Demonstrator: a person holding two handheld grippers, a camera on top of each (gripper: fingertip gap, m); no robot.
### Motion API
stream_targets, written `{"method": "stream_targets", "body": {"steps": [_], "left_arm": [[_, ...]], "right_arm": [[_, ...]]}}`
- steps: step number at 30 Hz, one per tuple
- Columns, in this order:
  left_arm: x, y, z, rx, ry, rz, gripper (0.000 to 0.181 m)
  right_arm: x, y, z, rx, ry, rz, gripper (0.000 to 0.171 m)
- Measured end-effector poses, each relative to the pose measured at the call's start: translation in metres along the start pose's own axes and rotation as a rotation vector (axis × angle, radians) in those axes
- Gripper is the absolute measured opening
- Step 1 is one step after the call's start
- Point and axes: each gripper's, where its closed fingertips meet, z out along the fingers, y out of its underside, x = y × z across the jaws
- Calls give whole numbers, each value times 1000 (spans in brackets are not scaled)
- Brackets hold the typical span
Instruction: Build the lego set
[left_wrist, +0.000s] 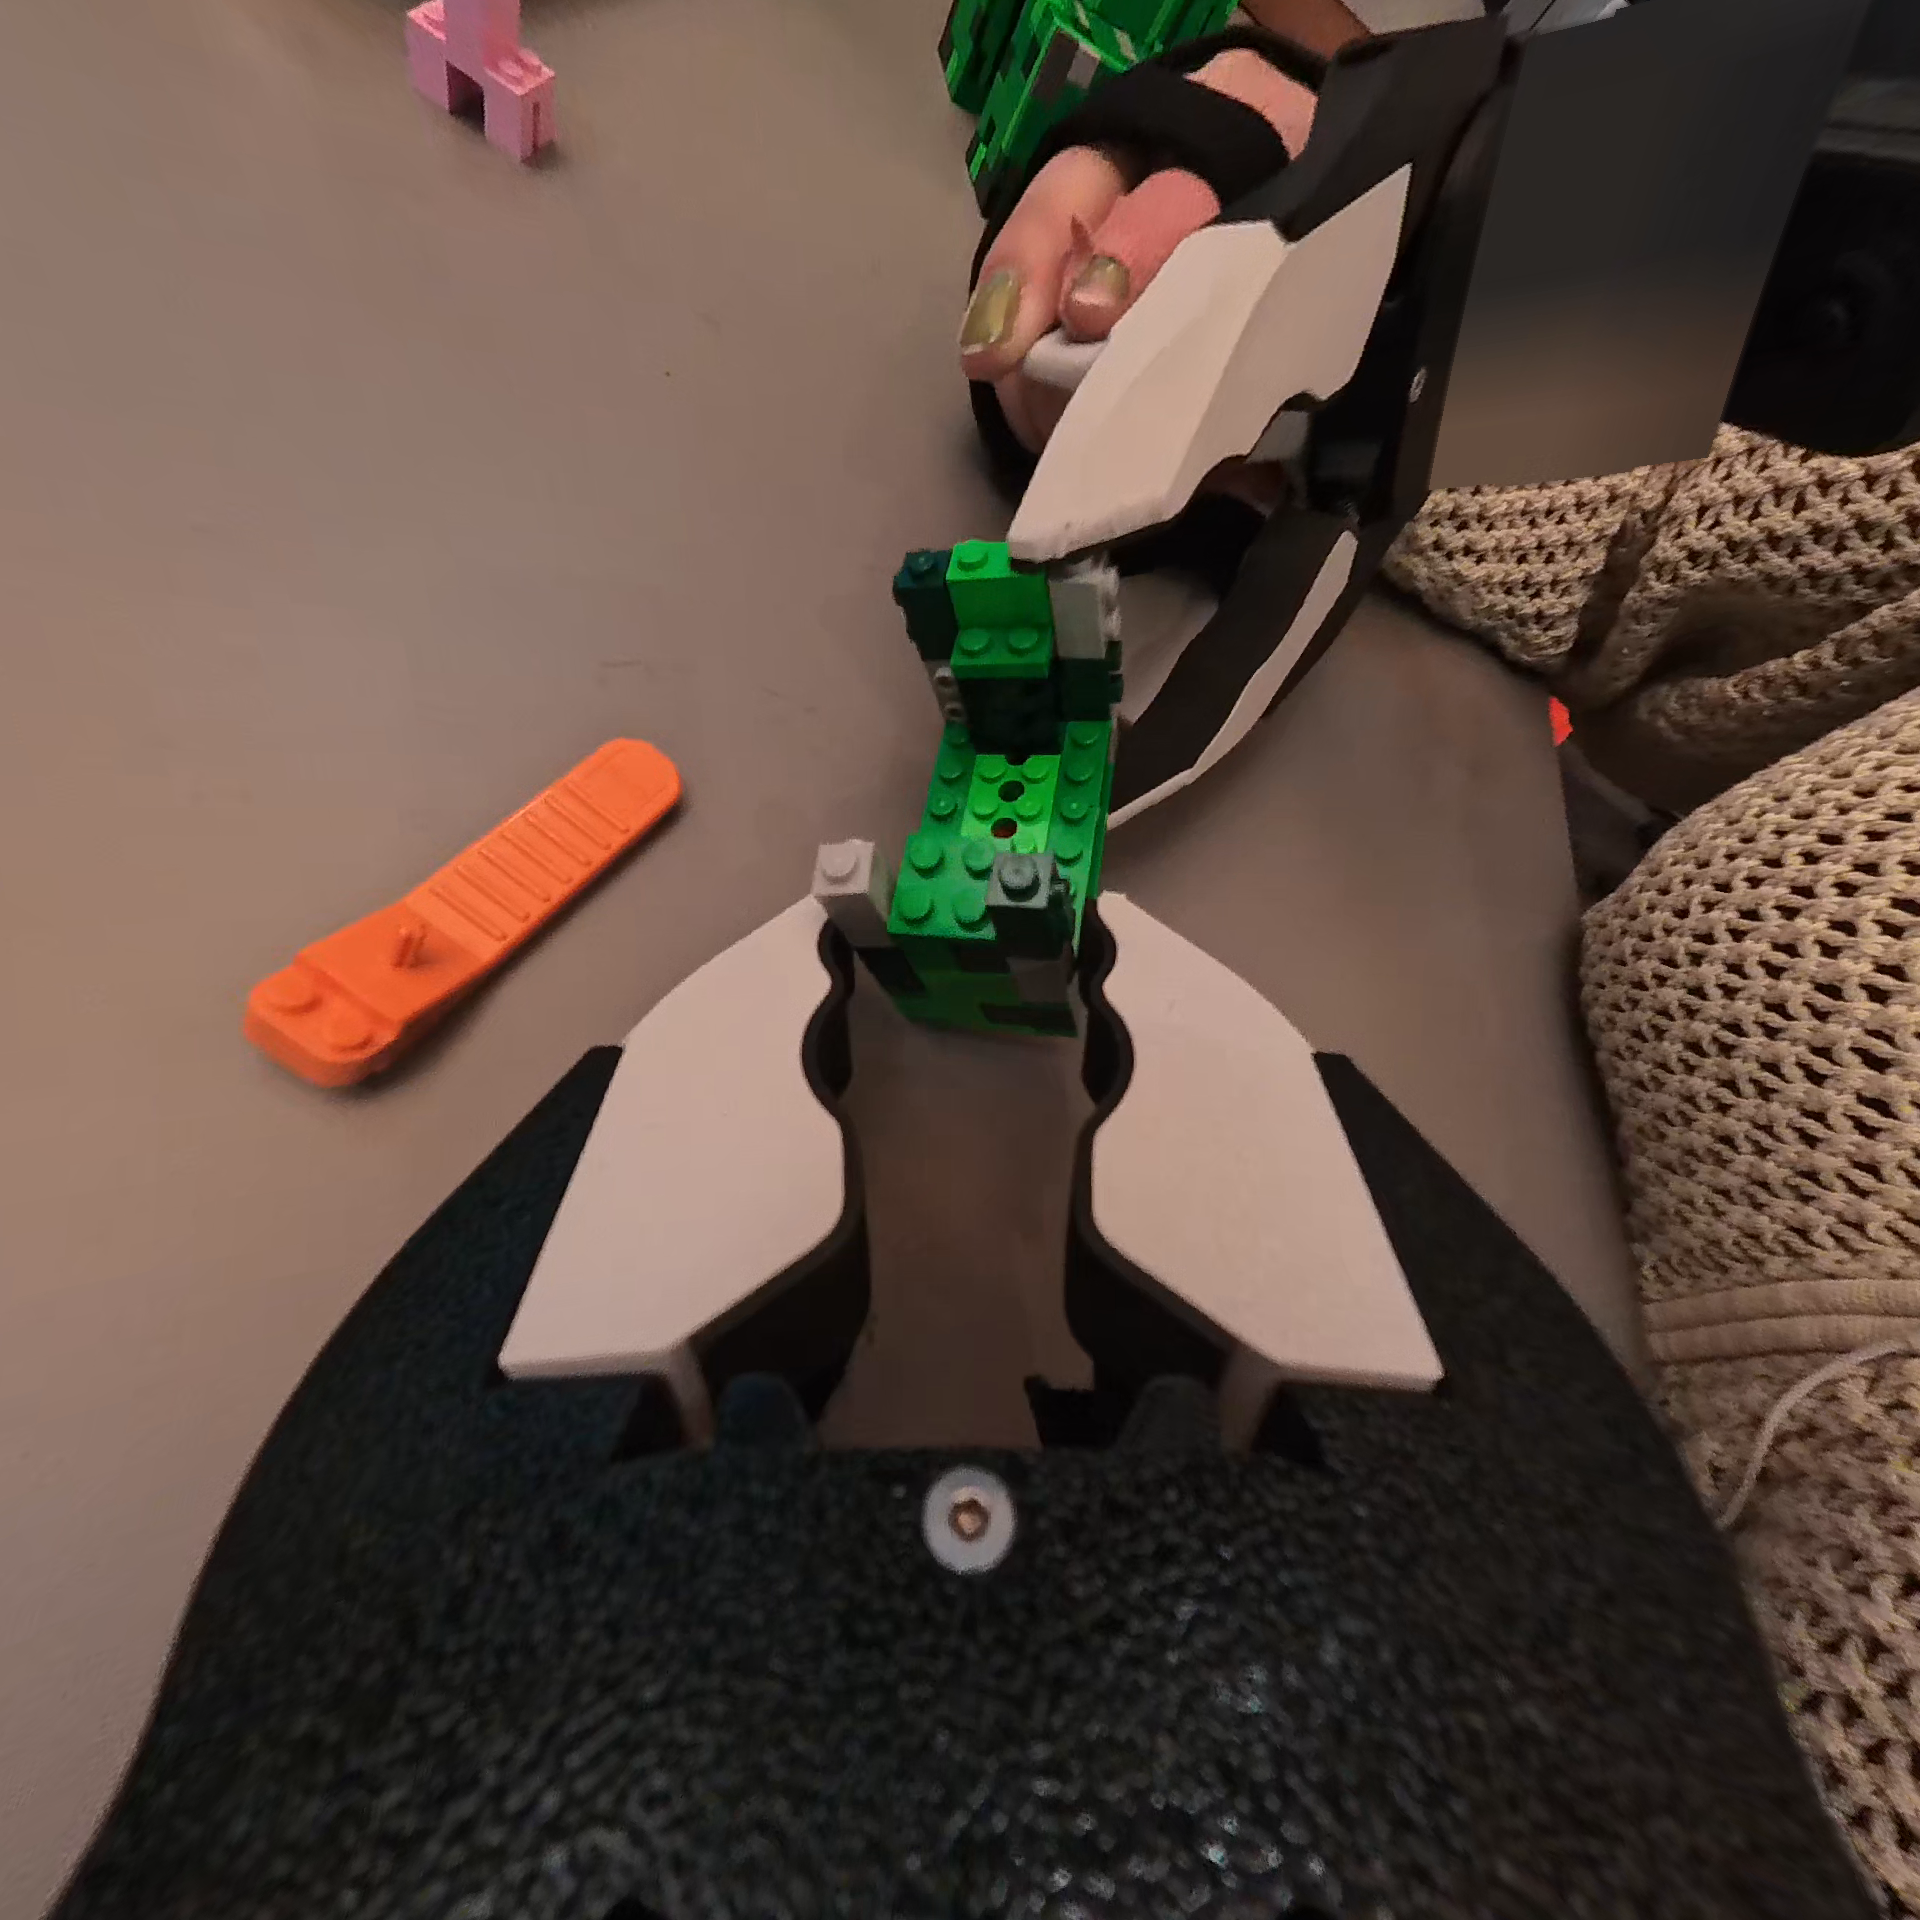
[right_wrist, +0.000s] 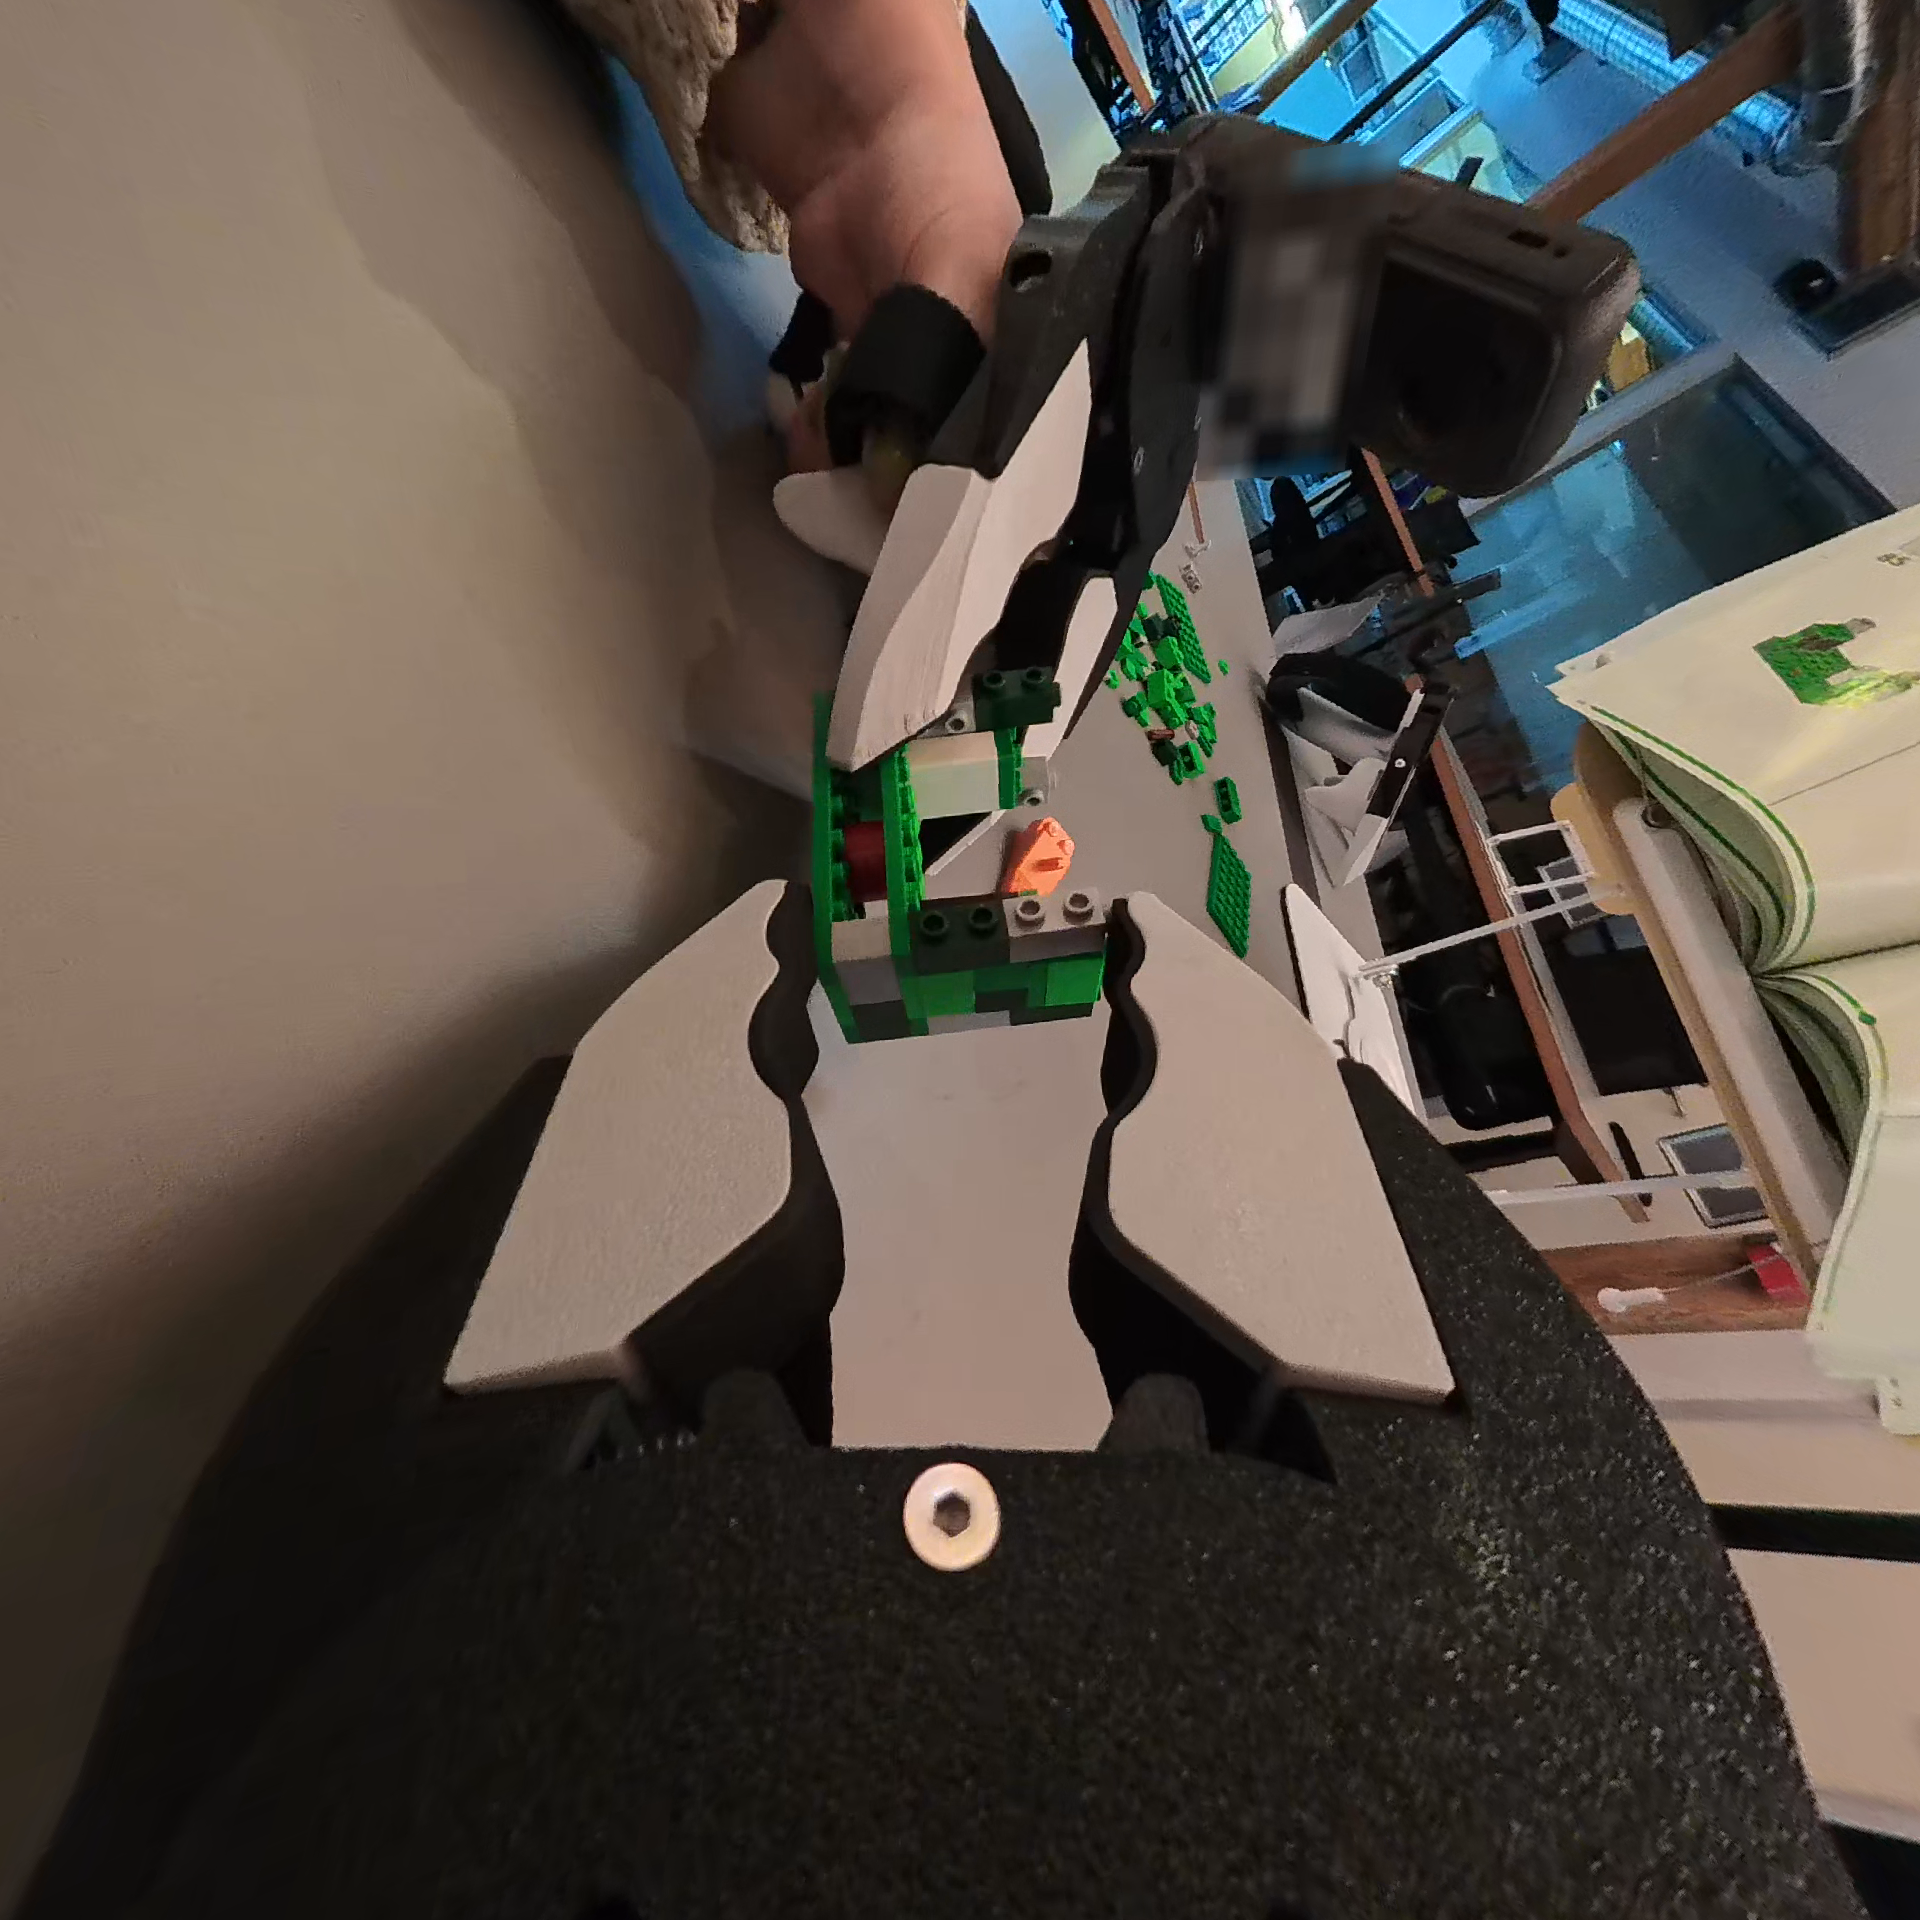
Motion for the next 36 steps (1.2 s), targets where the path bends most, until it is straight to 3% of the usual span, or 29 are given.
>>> {"method": "stream_targets", "body": {"steps": [4,6,13,17,23,31,33,36], "left_arm": [[2,-5,-3,46,16,5,41],[1,-17,-11,134,-27,85,41],[1,-54,-45,342,-566,755,41],[14,-59,-44,358,-709,1008,41],[25,-49,-33,352,-597,1063,41],[35,-46,-33,402,-444,1004,41],[48,-50,-38,479,-298,910,41],[76,-52,-50,559,66,684,41]], "right_arm": [[4,-3,-1,21,26,77,54],[6,-5,-3,41,32,138,74],[39,-31,-22,254,77,502,75],[43,-49,-23,306,90,529,67],[37,-56,-26,310,57,460,53],[38,-56,-34,295,35,405,56],[43,-64,-38,317,26,429,57],[43,-82,-41,355,-29,449,70]]}}
